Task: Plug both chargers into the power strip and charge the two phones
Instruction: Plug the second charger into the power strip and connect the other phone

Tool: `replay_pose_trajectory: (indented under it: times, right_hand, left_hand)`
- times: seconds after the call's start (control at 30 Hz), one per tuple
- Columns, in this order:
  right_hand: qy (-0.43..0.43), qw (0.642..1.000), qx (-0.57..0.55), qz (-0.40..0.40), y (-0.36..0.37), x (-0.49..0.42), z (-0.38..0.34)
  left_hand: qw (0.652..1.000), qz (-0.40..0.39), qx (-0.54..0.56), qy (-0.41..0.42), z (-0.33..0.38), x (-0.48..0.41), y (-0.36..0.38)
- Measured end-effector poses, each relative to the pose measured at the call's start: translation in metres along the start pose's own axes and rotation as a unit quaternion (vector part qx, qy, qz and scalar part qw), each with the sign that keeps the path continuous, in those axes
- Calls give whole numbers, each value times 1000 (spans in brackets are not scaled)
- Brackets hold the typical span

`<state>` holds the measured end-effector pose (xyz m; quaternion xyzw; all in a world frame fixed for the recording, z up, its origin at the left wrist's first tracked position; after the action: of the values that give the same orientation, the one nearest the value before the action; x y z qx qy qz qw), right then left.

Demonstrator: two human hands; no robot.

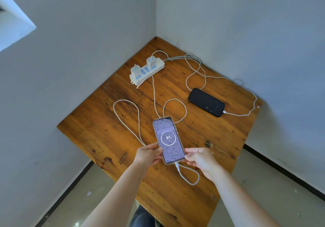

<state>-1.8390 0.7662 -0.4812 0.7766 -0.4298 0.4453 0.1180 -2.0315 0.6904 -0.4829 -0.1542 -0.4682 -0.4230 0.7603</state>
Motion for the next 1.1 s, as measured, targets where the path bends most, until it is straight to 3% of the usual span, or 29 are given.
replay_pose_trajectory:
  times: [0.47, 0.7, 0.87, 0.97, 1.1]
  right_hand:
    - [35, 996, 64, 57, -23, -65, 10]
    - [49, 992, 25, 109, -20, -71, 12]
    - [10, 974, 152, 165, -18, -68, 7]
    - [-20, 973, 168, 156, -18, -60, 2]
    - [-51, 983, 109, 139, -27, -31, -14]
  left_hand:
    - [994, 101, -32, -16, -20, -57, 29]
    - [980, 178, -85, 14, -26, -64, 33]
    - [975, 171, -139, 41, -25, -59, 33]
    - [940, 155, -269, 139, -25, -47, 30]
    - [854, 142, -442, 236, -32, -26, 17]
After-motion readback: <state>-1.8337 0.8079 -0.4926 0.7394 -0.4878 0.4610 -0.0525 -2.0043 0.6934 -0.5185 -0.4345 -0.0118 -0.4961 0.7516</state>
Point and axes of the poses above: each hand's wrist, its own x-axis away from the middle knuckle, its own y-axis out of the palm, z = x × y, the point moved 2 cm from there along -x, towards the middle knuckle, and after that the axes turned 8 degrees about x, right-handed, at the moved point
